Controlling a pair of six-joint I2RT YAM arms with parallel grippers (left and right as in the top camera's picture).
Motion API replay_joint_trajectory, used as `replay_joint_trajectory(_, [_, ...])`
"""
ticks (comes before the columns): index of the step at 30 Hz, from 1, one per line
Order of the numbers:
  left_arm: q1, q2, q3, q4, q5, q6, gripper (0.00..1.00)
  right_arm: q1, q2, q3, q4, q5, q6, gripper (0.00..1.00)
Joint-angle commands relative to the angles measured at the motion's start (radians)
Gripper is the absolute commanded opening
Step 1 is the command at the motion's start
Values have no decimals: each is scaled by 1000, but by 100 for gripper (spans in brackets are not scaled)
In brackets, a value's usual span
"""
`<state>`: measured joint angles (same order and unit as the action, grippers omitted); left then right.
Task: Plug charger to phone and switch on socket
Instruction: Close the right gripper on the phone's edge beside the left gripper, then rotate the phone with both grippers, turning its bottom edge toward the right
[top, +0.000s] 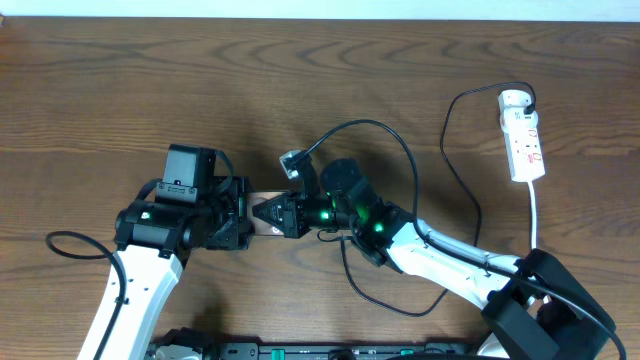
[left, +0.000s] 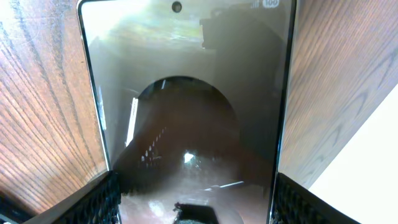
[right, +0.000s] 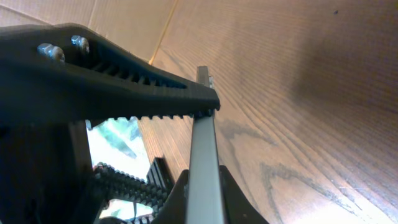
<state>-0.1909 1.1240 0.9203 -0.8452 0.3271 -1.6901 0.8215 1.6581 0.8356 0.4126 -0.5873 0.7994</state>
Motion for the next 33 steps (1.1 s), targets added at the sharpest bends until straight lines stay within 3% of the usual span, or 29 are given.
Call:
replay_joint_trajectory(1, [-3, 0, 28, -2, -3, -5, 7, 7, -3, 14, 18, -45, -29, 5])
replay_joint_trajectory(14, [-3, 0, 28, -2, -3, 6, 8, 7, -3, 14, 18, -48, -29, 1])
replay_joint_trajectory(16, [-3, 0, 28, -3, -3, 18, 30, 7, -3, 14, 18, -48, -29, 1])
replay_joint_trajectory(18, [-3, 0, 28, -3, -3, 23, 76, 7, -3, 14, 18, -47, -29, 1])
replay_joint_trajectory(19, [-3, 0, 28, -2, -3, 30, 86, 6, -3, 14, 18, -48, -29, 1])
replay_joint_trajectory(29, [-2, -22, 29, 11, 35, 46, 89, -42, -3, 14, 18, -47, -29, 1])
replay_joint_trajectory(33, [0, -61, 29, 78, 76, 105, 89, -102, -3, 14, 18, -47, -25, 1])
